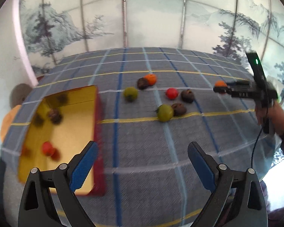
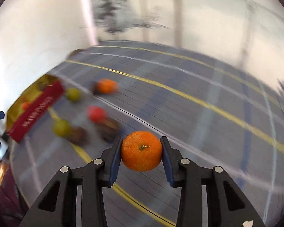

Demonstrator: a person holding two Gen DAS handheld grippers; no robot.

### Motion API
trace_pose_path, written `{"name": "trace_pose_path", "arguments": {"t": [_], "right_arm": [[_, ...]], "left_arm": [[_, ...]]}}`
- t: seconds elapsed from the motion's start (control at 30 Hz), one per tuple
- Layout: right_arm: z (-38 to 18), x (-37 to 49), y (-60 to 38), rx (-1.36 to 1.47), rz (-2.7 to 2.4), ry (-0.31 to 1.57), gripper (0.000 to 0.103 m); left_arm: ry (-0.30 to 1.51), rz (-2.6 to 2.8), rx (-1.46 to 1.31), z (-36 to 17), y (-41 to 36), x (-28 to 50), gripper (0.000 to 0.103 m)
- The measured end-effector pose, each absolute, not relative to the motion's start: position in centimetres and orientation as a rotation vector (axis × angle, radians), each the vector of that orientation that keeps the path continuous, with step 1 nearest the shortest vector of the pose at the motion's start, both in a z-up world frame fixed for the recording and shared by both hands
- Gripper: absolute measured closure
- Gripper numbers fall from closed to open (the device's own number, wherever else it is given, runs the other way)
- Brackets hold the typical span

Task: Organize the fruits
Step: 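Grasp the orange with the right gripper while the left gripper grasps the green lime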

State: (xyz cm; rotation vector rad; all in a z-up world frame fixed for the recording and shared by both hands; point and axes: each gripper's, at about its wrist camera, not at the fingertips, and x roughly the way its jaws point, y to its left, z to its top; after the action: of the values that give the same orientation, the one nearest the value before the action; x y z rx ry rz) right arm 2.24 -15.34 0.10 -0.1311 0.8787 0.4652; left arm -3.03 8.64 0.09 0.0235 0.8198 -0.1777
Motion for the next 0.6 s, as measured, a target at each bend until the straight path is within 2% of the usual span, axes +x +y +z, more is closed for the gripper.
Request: {"name": "trace_pose_path", "arguments": {"t": [0.27, 0.47, 0.5, 0.57, 0.6], "right_arm": [[-1.9, 1.2, -19.2, -0.046, 0.456, 0.892, 0.065], [-1.7, 1.2, -19.7, -0.010, 0.501, 0.877, 0.065], [-1.9, 1.2, -19.9, -0.005, 0.508, 0.873, 0.065], [-1.9, 1.1, -20.0, 0.002, 0.514, 0.871, 0.065], [-1.9, 1.2, -20.0, 0.004, 0.519, 0.875, 0.065]], "left_arm": [[0.840, -0.341, 0.230, -2.2, 4.7, 4.4, 0.008], [0.951, -0.403, 0.268, -4.2, 3.8, 8.5, 0.016], [0.971, -0.414, 0.265, -4.5, 3.8, 9.0, 0.019], [1.019, -0.427, 0.262, -5.4, 3.6, 10.0, 0.033], [1.059, -0.429, 0.257, -6.0, 3.5, 10.5, 0.049]]}}
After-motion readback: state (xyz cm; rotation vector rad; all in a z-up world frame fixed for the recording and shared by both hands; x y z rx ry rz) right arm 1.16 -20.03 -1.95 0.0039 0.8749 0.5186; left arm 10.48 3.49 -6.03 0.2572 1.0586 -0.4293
